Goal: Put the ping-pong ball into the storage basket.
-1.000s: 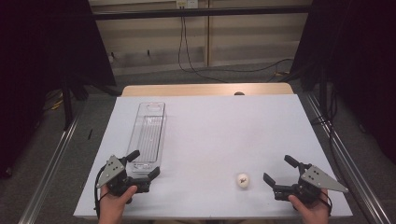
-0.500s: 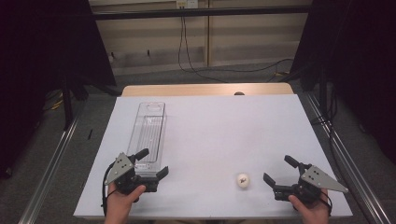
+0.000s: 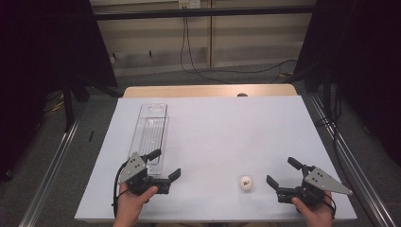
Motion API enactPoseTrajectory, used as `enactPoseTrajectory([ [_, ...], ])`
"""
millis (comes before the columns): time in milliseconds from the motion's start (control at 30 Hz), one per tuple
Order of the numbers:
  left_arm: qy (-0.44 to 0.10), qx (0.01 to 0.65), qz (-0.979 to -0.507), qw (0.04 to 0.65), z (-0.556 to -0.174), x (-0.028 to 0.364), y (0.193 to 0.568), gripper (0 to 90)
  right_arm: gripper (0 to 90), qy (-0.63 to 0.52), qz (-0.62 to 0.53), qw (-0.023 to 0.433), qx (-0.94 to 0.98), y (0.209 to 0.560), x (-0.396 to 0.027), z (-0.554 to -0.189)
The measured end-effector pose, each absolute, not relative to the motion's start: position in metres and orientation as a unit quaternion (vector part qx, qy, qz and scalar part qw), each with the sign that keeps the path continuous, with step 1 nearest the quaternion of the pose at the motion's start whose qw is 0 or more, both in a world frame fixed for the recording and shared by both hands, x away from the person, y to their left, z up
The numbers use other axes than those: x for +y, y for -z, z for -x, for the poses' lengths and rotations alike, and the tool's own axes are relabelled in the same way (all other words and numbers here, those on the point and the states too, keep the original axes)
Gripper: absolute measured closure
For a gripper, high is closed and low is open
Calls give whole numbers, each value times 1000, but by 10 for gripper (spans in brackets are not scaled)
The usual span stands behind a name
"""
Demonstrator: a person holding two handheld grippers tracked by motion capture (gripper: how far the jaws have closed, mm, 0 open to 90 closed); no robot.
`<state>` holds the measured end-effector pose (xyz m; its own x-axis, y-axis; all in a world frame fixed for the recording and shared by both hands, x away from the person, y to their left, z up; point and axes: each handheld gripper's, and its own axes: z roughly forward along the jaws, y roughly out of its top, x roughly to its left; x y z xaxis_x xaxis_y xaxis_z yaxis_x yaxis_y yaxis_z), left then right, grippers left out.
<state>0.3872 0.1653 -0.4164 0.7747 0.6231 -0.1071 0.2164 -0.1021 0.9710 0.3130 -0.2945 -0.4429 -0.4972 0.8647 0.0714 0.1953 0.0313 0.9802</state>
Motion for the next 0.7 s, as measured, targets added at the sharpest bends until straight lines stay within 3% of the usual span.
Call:
enactPoseTrajectory([
  [700, -143, 271, -731, 609, -391, 134, 414, 15, 6, -570, -401, 294, 654, 442, -294, -315],
])
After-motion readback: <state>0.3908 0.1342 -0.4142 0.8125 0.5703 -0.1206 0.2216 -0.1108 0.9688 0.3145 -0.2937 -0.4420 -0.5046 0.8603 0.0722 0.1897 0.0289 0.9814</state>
